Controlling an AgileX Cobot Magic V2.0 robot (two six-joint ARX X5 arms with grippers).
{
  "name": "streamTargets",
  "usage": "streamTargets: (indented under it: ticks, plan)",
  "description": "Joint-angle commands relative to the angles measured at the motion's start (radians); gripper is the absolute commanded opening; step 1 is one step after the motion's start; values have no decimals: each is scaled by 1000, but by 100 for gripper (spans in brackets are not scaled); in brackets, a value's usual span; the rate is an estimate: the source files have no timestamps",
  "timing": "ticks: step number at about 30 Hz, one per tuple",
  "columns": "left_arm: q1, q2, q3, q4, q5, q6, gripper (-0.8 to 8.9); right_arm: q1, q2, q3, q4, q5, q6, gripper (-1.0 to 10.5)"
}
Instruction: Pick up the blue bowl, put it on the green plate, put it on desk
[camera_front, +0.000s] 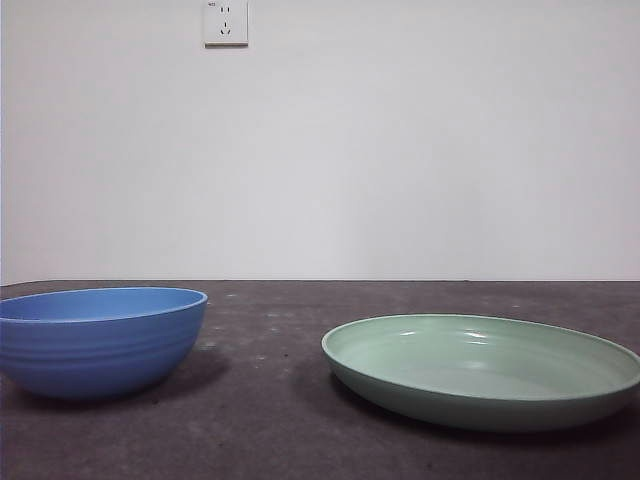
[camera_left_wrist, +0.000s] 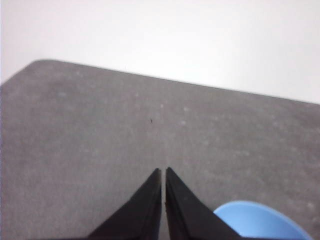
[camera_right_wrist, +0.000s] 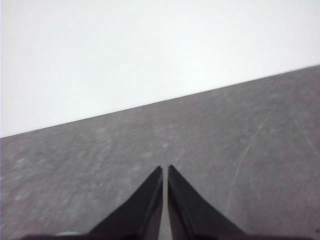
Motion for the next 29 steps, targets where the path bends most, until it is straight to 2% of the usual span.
streamTargets:
  ticks: [1, 10, 16, 18, 23, 26, 29]
  plan:
    - [-2, 58, 105, -31, 1, -16, 15, 1, 58, 84, -62, -38, 44, 12]
    - [-2, 333, 468, -174, 80, 44, 15, 1, 309, 357, -247, -298, 21, 12]
    - [-2, 524, 648, -274, 261, 40, 15, 1, 462, 507, -294, -495, -30, 12]
    - [-2, 582, 690, -325, 330, 40, 15, 1, 507, 550, -328, -539, -51, 12]
    - [-3, 701, 730, -400, 518, 45, 19, 1, 632, 658, -475, -630, -164, 11]
    - [-3, 745, 730, -406, 555, 44, 20, 1, 687, 674, -529, -671, -213, 12]
    - [-3, 772, 730, -407, 555, 45, 29, 1, 724, 674, -565, -674, -235, 12]
